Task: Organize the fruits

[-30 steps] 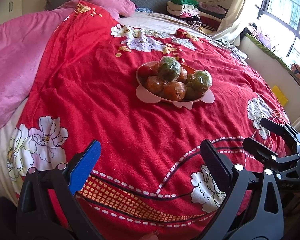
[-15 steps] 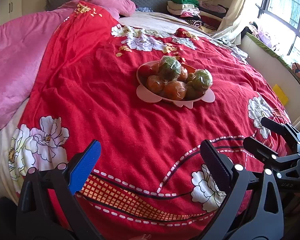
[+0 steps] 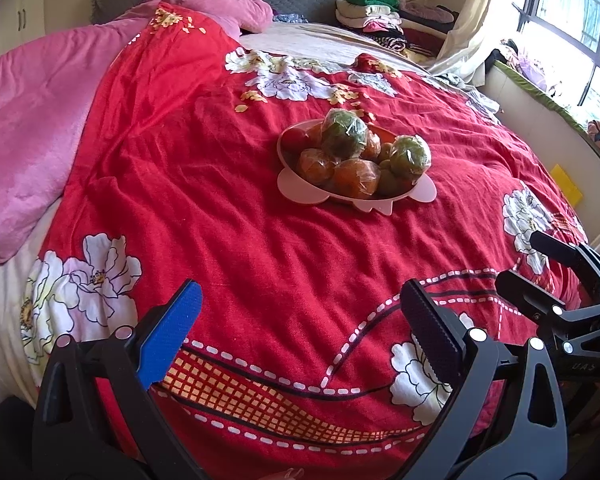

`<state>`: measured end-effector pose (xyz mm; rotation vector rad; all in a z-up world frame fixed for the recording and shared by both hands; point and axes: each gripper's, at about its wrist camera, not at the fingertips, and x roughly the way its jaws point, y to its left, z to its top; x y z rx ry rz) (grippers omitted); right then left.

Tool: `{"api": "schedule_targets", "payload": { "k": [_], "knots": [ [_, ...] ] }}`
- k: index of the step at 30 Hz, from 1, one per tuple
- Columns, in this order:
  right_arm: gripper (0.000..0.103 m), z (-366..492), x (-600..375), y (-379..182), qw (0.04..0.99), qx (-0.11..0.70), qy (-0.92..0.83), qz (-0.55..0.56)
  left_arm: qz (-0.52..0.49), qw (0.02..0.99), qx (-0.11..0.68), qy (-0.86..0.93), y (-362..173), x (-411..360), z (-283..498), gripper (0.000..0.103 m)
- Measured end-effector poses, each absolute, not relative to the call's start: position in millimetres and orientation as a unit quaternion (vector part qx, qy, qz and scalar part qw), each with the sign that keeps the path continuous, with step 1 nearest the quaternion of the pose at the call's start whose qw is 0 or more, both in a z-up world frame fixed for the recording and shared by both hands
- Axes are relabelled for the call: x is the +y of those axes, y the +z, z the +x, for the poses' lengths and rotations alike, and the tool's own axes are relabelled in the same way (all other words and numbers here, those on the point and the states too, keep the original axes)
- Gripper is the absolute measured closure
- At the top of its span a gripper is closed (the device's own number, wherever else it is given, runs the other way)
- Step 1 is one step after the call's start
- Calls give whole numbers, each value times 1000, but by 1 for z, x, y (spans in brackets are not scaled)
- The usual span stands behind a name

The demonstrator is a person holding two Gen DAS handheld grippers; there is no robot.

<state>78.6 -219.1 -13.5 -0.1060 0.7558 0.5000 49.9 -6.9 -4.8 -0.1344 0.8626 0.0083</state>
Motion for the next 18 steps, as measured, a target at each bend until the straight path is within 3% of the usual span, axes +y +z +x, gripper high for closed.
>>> {"api": "schedule_targets", "payload": {
  "k": [18],
  "knots": [
    [5, 79, -220, -15, 898, 366, 240, -51, -71, 902, 425, -1, -7, -7, 51, 10]
  ]
}}
